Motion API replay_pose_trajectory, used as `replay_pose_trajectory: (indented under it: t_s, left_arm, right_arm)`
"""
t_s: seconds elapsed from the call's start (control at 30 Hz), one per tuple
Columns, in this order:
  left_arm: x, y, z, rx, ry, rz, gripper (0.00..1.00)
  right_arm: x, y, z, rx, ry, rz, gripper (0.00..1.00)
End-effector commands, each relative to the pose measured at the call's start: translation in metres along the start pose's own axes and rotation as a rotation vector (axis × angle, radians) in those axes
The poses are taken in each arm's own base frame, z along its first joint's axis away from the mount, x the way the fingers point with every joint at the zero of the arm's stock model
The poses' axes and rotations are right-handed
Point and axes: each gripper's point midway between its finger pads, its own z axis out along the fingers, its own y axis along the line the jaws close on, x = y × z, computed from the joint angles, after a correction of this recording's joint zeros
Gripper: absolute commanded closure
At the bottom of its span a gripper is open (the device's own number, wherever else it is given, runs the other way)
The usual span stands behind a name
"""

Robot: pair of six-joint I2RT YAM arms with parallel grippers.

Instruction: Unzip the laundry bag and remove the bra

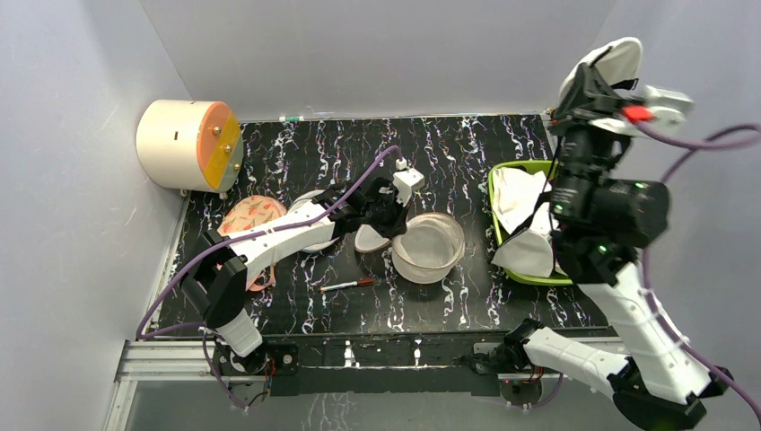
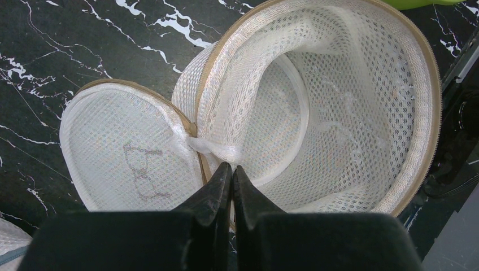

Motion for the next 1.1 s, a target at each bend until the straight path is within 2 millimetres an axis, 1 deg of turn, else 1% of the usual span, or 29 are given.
replay_pose_trajectory:
  t_s: [0.0, 0.07, 0.17, 0.27, 0.3, 0.37, 0.43, 0.47, 0.53, 0.63, 0.77, 0.97, 1.07]
  left_arm:
    - [-0.020, -0.007, -0.012, 0.010, -0.046, 0.013, 1.00]
    - [-0.021, -0.007, -0.013, 0.010, -0.047, 0.014, 1.00]
    - [-0.023, -0.008, -0.016, 0.009, -0.056, 0.016, 1.00]
    - [-0.023, -0.008, -0.017, 0.010, -0.059, 0.017, 1.00]
    - [-0.024, -0.008, -0.017, 0.010, -0.062, 0.017, 1.00]
    - [-0.025, -0.008, -0.019, 0.008, -0.064, 0.019, 1.00]
    - [-0.026, -0.008, -0.020, 0.004, -0.066, 0.021, 1.00]
    - [-0.026, -0.007, -0.021, 0.000, -0.067, 0.021, 1.00]
    - [-0.027, -0.006, -0.022, -0.009, -0.070, 0.025, 1.00]
    - [-0.028, -0.005, -0.025, -0.017, -0.076, 0.029, 1.00]
    - [-0.030, -0.007, -0.026, -0.006, -0.082, 0.031, 1.00]
    - [-0.030, -0.008, -0.026, -0.003, -0.081, 0.030, 1.00]
    - [-0.029, -0.008, -0.025, -0.001, -0.078, 0.030, 1.00]
  right_arm:
    - [0.029, -0.027, 0.004, 0.205, 0.061, -0.227, 1.00]
    - [0.034, -0.032, 0.005, 0.256, 0.065, -0.272, 1.00]
    - [0.034, -0.036, 0.008, 0.283, 0.066, -0.274, 1.00]
    - [0.038, -0.049, 0.013, 0.340, 0.069, -0.283, 1.00]
    - [0.039, -0.056, 0.017, 0.366, 0.067, -0.282, 1.00]
    - [0.051, -0.070, 0.024, 0.412, 0.105, -0.297, 1.00]
    - [0.062, -0.088, 0.030, 0.476, 0.137, -0.322, 1.00]
    - [0.064, -0.099, 0.031, 0.514, 0.142, -0.332, 1.00]
    - [0.065, -0.114, 0.030, 0.566, 0.142, -0.325, 1.00]
    - [0.056, -0.125, 0.026, 0.604, 0.113, -0.284, 1.00]
    - [0.038, -0.126, 0.030, 0.615, 0.078, -0.258, 1.00]
    - [-0.011, -0.123, 0.046, 0.617, -0.005, -0.249, 1.00]
    - [-0.023, -0.125, 0.045, 0.625, -0.018, -0.276, 1.00]
